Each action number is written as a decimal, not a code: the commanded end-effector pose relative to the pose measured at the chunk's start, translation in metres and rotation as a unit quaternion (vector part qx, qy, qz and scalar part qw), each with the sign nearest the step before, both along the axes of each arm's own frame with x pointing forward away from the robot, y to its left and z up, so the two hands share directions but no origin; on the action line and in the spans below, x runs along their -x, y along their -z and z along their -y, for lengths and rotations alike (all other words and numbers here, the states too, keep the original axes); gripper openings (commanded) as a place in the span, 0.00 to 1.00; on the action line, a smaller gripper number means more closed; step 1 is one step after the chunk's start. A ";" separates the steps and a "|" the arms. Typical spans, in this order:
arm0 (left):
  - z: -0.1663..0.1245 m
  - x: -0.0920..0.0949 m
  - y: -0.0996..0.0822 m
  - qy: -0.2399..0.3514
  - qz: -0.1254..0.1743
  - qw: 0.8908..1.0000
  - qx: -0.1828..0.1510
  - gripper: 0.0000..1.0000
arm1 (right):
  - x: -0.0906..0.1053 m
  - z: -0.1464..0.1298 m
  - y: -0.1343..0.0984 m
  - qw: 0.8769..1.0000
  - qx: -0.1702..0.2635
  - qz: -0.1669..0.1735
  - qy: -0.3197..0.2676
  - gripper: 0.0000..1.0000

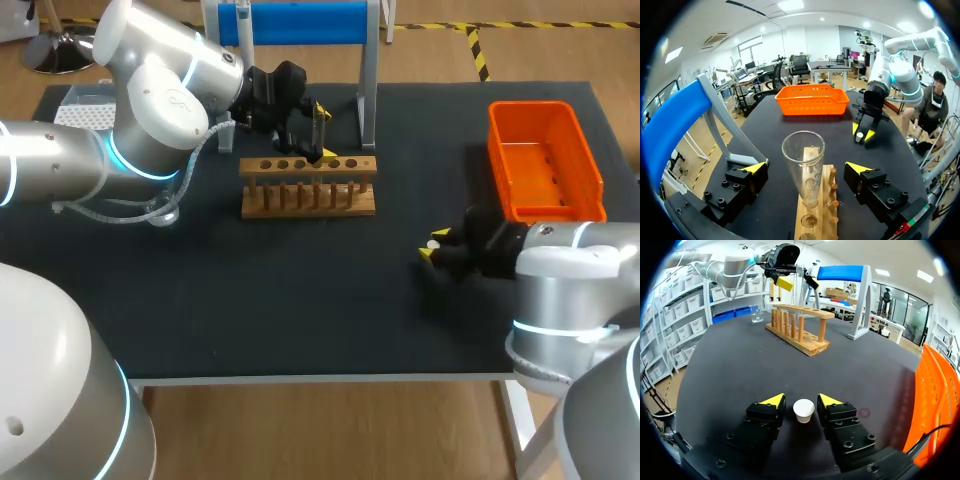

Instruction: Invert the test tube, pick up the pipette, mount the tip to pipette, aspirate from beaker and dispense into the tube, eject the tip, return the pipette, and cap with the stopper.

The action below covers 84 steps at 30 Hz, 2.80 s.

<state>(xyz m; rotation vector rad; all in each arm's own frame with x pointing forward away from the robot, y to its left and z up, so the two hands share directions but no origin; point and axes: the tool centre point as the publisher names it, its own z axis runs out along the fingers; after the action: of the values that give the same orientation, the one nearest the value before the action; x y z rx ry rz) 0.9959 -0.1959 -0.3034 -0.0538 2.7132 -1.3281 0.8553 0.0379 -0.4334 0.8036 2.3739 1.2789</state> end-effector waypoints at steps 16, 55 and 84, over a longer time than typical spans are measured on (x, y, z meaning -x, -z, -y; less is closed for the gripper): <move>0.000 0.000 -0.001 0.000 0.000 1.000 -0.001 1.00 | -0.001 0.001 0.003 1.000 0.002 -0.002 0.006 0.00; 0.000 0.000 -0.001 0.000 0.000 1.000 -0.001 1.00 | -0.007 -0.012 -0.176 0.987 -0.054 0.038 -0.148 0.00; 0.000 0.000 -0.001 0.000 0.000 1.000 -0.001 1.00 | -0.070 -0.085 -0.213 0.965 -0.037 0.058 -0.252 0.00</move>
<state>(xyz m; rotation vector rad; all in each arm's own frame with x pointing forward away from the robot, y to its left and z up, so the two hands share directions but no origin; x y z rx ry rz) 0.9959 -0.1959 -0.3033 -0.0538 2.7131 -1.3281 0.9167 0.1160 -0.2247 0.1553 2.4941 1.5533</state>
